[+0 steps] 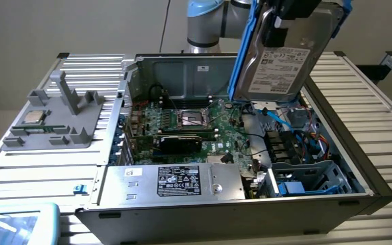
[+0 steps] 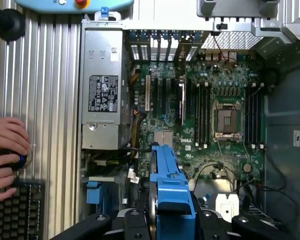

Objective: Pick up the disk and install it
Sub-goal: 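Pick up the disk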

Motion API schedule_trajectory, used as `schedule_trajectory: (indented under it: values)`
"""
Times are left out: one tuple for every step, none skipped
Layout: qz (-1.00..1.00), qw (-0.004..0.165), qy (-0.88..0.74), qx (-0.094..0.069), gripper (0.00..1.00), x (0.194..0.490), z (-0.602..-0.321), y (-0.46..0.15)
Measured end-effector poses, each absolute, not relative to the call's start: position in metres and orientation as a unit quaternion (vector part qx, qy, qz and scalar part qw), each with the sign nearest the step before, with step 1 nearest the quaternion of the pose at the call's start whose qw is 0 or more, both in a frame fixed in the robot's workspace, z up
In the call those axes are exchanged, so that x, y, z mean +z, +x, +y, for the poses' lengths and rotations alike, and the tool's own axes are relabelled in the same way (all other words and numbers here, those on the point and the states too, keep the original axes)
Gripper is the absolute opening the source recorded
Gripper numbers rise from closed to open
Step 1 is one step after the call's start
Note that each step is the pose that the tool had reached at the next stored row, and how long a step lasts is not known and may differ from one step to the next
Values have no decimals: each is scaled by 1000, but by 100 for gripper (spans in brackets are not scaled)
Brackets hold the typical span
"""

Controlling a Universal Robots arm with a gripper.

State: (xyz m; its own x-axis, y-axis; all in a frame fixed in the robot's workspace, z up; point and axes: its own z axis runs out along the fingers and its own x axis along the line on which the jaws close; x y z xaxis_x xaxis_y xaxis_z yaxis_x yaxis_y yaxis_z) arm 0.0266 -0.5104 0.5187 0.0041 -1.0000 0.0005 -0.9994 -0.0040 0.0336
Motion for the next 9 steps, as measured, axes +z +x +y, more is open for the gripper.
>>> schedule_trajectory:
  values:
    - [-706,12,708,-12,37,519,-513,29]
    - [-706,12,708,-12,37,519,-515,31]
    - [-706,12,708,-12,37,519,-517,33]
    - [-706,12,708,-12,37,519,-519,35]
    - [-706,12,708,-12,37,519,-521,37]
    - [-706,12,708,-12,37,519,-523,40]
    - [-706,12,708,-12,37,519,-525,42]
    - [-706,12,708,-12,37,519,-528,44]
    - [-706,12,708,-12,37,520,-529,46]
